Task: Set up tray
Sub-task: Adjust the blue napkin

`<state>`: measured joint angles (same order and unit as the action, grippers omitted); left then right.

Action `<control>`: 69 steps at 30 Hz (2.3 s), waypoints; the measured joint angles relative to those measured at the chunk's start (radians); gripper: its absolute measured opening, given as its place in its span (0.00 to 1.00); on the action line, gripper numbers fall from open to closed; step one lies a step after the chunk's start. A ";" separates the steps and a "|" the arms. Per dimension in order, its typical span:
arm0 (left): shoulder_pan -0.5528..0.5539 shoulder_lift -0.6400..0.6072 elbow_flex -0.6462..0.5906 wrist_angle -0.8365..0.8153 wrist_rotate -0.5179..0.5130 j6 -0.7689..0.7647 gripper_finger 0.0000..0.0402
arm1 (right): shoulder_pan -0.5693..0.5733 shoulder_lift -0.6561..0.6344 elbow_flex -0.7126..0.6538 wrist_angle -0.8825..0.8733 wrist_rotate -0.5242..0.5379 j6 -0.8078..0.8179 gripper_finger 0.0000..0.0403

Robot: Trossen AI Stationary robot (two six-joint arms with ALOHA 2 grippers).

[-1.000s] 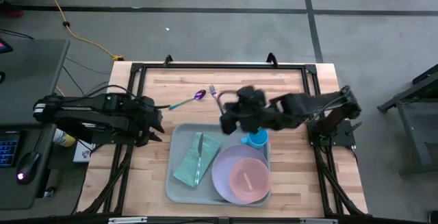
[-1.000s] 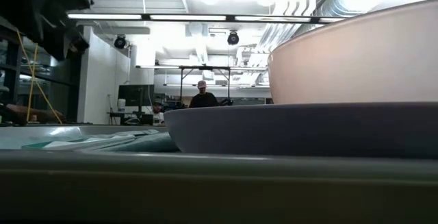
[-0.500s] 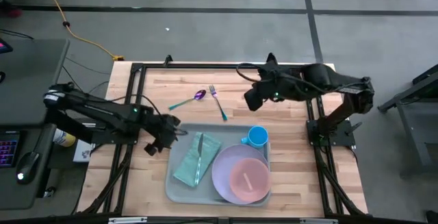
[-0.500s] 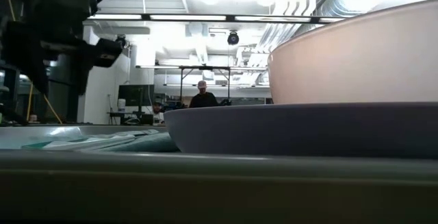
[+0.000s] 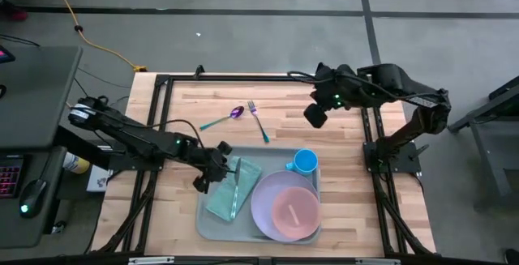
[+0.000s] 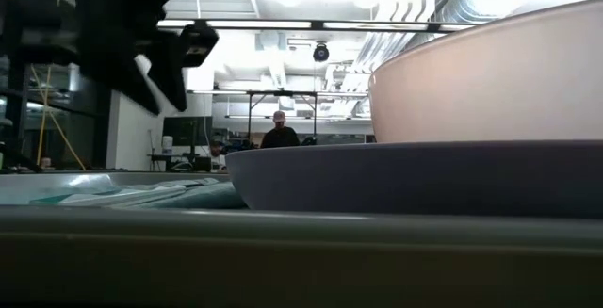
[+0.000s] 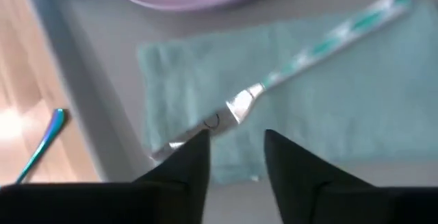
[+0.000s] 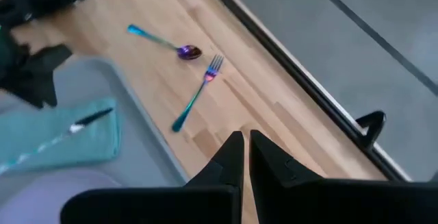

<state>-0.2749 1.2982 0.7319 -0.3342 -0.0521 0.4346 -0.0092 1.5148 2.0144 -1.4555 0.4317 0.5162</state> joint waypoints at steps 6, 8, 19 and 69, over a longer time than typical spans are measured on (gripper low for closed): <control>0.000 0.015 0.029 -0.023 -0.032 -0.145 0.08 | -0.018 -0.041 0.000 -0.006 -0.042 -0.138 0.00; 0.000 0.015 0.029 -0.052 -0.040 -0.202 0.04 | -0.018 -0.058 0.000 -0.006 -0.042 -0.150 0.00; 0.000 0.016 0.029 -0.097 -0.064 -0.248 0.05 | -0.009 -0.077 0.000 -0.005 -0.040 -0.104 0.00; 0.229 0.230 0.028 0.055 0.097 0.089 0.04 | 0.030 -0.075 -0.001 0.009 -0.015 -0.026 0.00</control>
<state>-0.0456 1.5282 0.7600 -0.2796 0.0452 0.5232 0.0208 1.4399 2.0132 -1.4461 0.4165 0.4897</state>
